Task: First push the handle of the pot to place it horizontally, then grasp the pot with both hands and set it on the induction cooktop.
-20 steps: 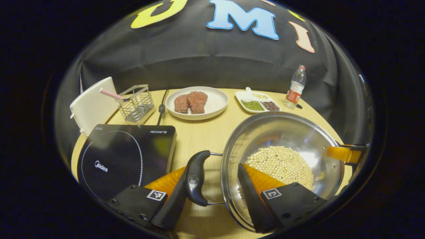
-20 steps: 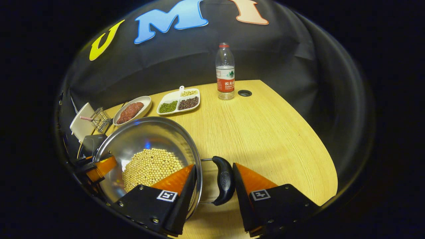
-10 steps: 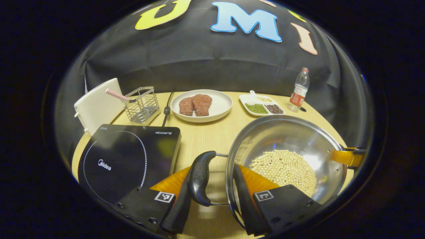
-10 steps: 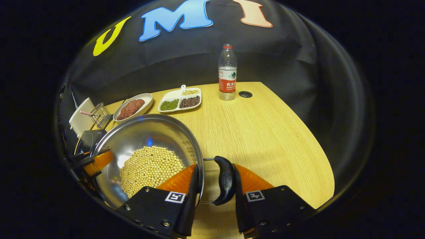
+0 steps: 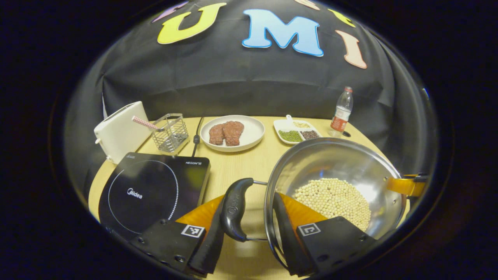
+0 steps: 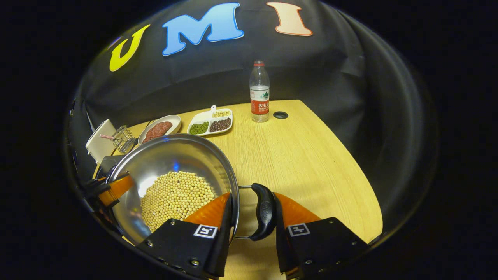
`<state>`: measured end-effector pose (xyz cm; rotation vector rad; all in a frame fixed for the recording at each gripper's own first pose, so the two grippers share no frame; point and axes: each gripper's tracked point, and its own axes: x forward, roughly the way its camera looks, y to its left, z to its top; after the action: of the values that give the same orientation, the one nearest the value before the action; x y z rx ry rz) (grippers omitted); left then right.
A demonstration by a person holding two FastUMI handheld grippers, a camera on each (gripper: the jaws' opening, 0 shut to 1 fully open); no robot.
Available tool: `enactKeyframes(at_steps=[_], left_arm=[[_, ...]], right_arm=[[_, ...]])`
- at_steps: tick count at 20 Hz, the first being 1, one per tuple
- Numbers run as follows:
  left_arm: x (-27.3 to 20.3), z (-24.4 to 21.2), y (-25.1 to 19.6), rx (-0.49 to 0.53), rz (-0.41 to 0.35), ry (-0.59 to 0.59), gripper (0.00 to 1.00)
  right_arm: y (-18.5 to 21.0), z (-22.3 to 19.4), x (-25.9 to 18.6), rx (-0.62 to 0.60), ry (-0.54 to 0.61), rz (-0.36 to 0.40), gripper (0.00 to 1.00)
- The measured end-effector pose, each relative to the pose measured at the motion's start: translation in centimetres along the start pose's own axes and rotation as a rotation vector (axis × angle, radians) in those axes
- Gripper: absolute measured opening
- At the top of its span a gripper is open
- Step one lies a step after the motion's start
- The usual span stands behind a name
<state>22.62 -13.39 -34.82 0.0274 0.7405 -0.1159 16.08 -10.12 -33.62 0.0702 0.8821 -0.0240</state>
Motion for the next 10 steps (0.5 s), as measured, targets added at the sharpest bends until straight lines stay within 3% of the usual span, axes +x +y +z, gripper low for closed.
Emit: enactKeyframes(at_steps=[4, 10], left_arm=[[-2.4, 0.3, -0.4, -0.015, 0.029, -0.029, 0.72], [-5.1, 0.2, 0.4, -0.029, 0.056, -0.048, 0.69]], right_arm=[[-0.5, 0.9, -1.6, -0.029, -0.028, 0.030, 0.51], [0.3, 1.3, -3.3, -0.057, -0.047, 0.056, 0.51]])
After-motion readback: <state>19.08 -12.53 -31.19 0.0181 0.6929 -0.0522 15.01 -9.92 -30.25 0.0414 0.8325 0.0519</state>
